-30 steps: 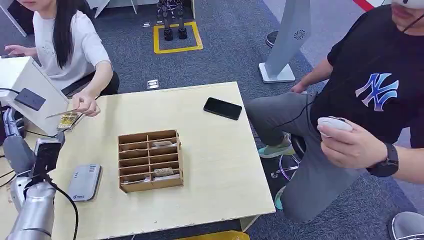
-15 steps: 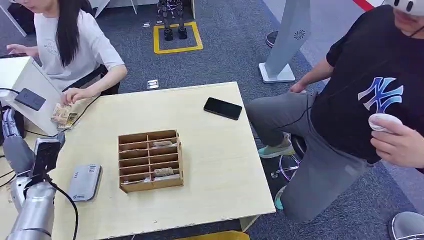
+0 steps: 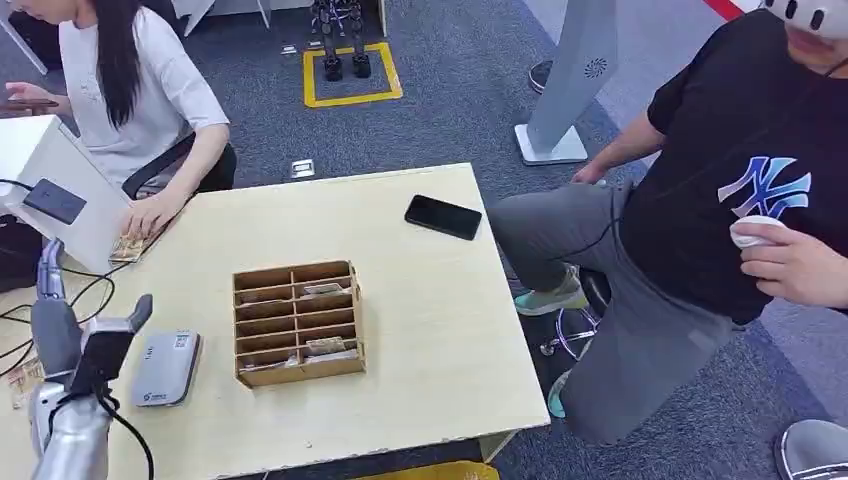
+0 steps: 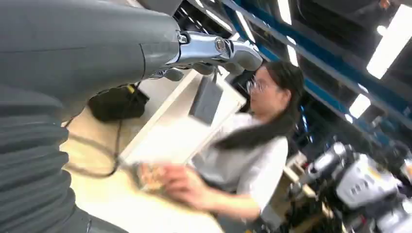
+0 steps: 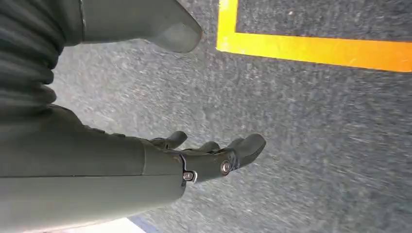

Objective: Pass the card to the sensor for recognition and then transmit it.

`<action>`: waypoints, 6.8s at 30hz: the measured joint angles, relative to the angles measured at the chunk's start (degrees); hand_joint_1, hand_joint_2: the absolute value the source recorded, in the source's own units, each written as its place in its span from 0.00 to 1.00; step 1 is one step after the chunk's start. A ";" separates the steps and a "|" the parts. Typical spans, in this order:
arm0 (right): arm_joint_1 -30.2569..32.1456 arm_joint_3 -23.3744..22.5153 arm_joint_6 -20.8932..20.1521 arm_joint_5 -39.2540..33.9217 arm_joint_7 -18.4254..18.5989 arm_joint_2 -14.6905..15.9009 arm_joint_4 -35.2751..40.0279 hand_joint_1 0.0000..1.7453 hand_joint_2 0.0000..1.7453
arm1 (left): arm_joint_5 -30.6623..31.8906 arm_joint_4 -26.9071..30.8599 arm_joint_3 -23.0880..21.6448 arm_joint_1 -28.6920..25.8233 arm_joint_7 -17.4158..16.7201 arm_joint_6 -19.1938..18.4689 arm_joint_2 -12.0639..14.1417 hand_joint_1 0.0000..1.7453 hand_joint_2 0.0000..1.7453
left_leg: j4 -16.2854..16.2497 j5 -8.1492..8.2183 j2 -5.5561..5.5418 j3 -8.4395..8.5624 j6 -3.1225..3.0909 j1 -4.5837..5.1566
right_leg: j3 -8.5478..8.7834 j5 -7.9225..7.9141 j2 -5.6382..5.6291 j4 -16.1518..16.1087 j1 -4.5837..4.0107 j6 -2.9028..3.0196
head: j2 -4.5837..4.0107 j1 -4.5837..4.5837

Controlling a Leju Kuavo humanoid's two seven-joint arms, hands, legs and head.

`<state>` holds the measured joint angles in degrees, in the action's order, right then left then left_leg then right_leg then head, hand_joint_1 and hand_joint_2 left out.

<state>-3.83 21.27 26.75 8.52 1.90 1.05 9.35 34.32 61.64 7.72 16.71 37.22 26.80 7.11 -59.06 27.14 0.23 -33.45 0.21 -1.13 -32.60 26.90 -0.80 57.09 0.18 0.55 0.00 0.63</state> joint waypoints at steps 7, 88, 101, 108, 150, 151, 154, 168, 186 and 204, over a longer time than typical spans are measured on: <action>0.66 -1.09 1.03 -1.64 -0.48 0.02 0.00 0.00 1.00 | 10.70 19.74 -7.25 -22.02 0.24 6.61 0.37 0.00 1.00 | 0.00 0.27 0.04 0.00 -0.17 0.04 | 0.01 0.25 0.00 -0.04 0.02 -0.12 | 0.00 -0.02; 1.13 -4.26 2.47 -2.01 0.98 0.09 -0.09 0.00 1.00 | 49.04 15.93 -33.75 -21.36 -31.89 13.46 -9.75 0.00 1.00 | -0.06 0.24 -0.43 0.07 -0.28 0.19 | 0.24 0.34 0.48 -0.03 0.12 -0.29 | 0.00 0.00; 1.14 -4.26 2.43 -1.97 0.98 0.09 -0.09 0.00 1.00 | 49.74 15.93 -29.71 -20.86 -32.48 13.46 -10.52 0.00 1.00 | -0.05 0.24 -0.43 0.07 -0.28 0.19 | 0.24 0.35 0.48 -0.03 0.12 -0.29 | 0.00 0.00; 1.15 -4.26 2.34 -1.90 0.98 0.09 -0.09 0.00 1.00 | 48.57 15.36 -27.61 -20.58 -32.00 13.46 -10.49 0.00 1.00 | -0.05 0.24 -0.42 0.07 -0.28 0.19 | 0.24 0.34 0.48 -0.03 0.12 -0.29 | 0.00 0.00; 1.16 -4.26 2.38 -1.16 0.98 0.09 -0.09 0.00 1.00 | 44.37 11.32 -16.94 -19.64 -24.88 13.46 -12.46 0.00 1.00 | -0.05 0.24 -0.43 0.07 -0.28 0.19 | 0.24 0.35 0.48 -0.03 0.12 -0.29 | 0.00 0.00; 1.16 -4.26 2.38 -1.16 0.98 0.09 -0.09 0.00 1.00 | 44.37 11.21 -16.94 -19.64 -24.87 13.46 -12.48 0.00 1.00 | -0.05 0.24 -0.43 0.07 -0.28 0.19 | 0.23 0.35 0.48 -0.03 0.12 -0.29 | 0.00 0.00; 1.16 -4.26 2.38 -1.16 0.98 0.09 -0.09 0.00 1.00 | 44.13 11.01 -16.94 -19.64 -24.87 13.46 -12.50 0.82 1.00 | -0.05 0.24 -0.42 0.07 -0.28 0.19 | 0.23 0.35 0.48 -0.03 0.12 -0.29 | 0.00 0.00; 1.14 -4.26 2.38 -1.05 0.66 0.09 -0.09 0.00 1.00 | 40.30 8.24 -16.94 -19.26 -23.06 13.49 -12.46 0.99 1.00 | -0.05 0.24 -0.43 0.08 -0.28 0.19 | 0.25 0.35 0.48 -0.02 0.12 -0.29 | 0.00 0.00; 1.13 -4.26 2.08 -0.76 -0.22 0.09 -0.09 0.00 1.00 | 27.11 10.17 -15.52 -18.25 -17.99 12.13 -7.43 1.00 1.00 | -0.05 0.20 -0.35 0.09 -0.26 0.07 | 0.22 0.28 0.40 0.00 0.03 -0.19 | 0.00 0.02; 1.08 -4.26 1.66 0.02 -0.96 0.11 -0.09 0.00 1.00 | 0.76 34.54 -9.61 -3.95 -19.74 -10.28 18.80 1.00 1.00 | -0.05 -0.15 -0.59 -0.16 0.14 -0.13 | -0.03 0.17 0.63 0.28 -0.14 0.01 | 0.00 -0.02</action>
<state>-2.75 17.00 28.42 8.55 0.94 1.16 9.27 35.07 96.18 -1.90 12.76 17.48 16.51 25.91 -59.11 26.99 -0.36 -33.61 0.35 -1.26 -32.63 27.07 -0.18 57.37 0.05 0.56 0.00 0.61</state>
